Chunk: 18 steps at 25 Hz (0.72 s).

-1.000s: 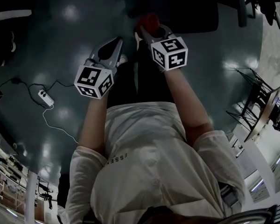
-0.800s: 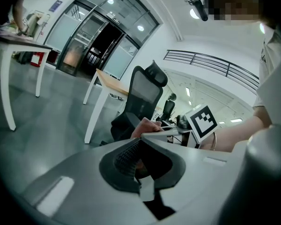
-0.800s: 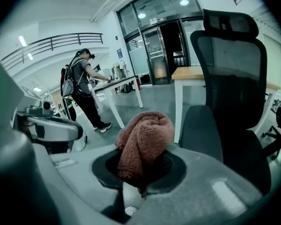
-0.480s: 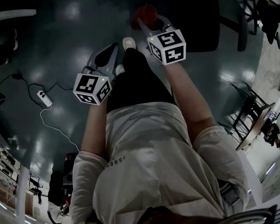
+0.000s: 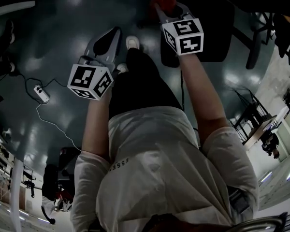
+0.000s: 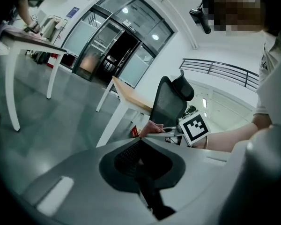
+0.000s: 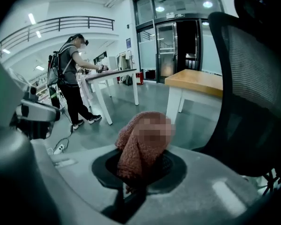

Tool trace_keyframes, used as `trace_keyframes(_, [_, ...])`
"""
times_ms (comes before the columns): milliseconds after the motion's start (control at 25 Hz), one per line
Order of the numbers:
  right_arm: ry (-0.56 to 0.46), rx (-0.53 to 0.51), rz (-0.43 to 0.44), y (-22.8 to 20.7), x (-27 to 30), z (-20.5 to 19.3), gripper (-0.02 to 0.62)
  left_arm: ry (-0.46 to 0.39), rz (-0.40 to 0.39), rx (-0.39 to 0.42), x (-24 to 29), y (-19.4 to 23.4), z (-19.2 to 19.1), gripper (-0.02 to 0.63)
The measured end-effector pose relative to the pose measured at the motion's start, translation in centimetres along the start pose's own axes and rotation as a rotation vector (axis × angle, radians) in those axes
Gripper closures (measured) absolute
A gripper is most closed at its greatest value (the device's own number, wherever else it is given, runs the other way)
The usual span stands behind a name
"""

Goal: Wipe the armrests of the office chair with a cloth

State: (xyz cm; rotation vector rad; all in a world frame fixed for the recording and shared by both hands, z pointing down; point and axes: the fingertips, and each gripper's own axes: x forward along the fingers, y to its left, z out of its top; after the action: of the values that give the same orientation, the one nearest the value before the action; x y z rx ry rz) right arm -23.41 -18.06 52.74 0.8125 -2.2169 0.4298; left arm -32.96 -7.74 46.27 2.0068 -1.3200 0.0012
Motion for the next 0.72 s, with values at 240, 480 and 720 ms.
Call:
trace_keyframes(240, [0.029, -0.07, -0.022, 0.0, -0.6, -1.2, 0.545, 0.026, 0.004, -0.004, 0.2, 0.2, -0.9, 0.589])
trace_keyframes(480, [0.014, -0.041, -0.041, 0.4, -2.7, -2.4, 0.545, 0.048, -0.013, 0.013, -1.0, -1.1, -2.4, 0.589])
trace_keyframes(720, [0.008, -0.056, -0.05, 3.4, -5.2, -4.0, 0.545, 0.067, -0.05, 0.04, -2.8, -3.2, -4.1, 0.589])
